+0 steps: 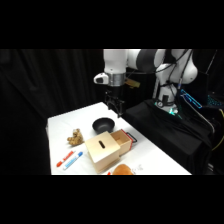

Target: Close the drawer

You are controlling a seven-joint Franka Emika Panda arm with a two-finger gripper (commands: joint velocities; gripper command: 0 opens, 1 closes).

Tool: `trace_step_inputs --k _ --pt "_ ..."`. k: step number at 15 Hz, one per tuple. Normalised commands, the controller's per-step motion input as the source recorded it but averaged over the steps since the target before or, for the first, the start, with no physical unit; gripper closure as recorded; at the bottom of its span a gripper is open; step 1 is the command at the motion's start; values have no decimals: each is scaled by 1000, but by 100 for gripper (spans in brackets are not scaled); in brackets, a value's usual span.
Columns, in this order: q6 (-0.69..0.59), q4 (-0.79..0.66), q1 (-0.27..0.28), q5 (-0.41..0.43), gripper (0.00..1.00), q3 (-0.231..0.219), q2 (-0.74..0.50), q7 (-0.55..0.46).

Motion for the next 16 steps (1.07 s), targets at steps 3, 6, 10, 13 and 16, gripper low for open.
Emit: trace_step_inputs --k 3,6,10,13,16 --pt "229 -358 59 -60 0 83 -283 237" --pt "264 -338 62 -23 0 86 -237 222" --pt "329 -299 57 6 0 85 -158 225" --pt "406 -221 34 16 0 64 -20 190" --pt "372 -175 29 42 0 50 29 155"
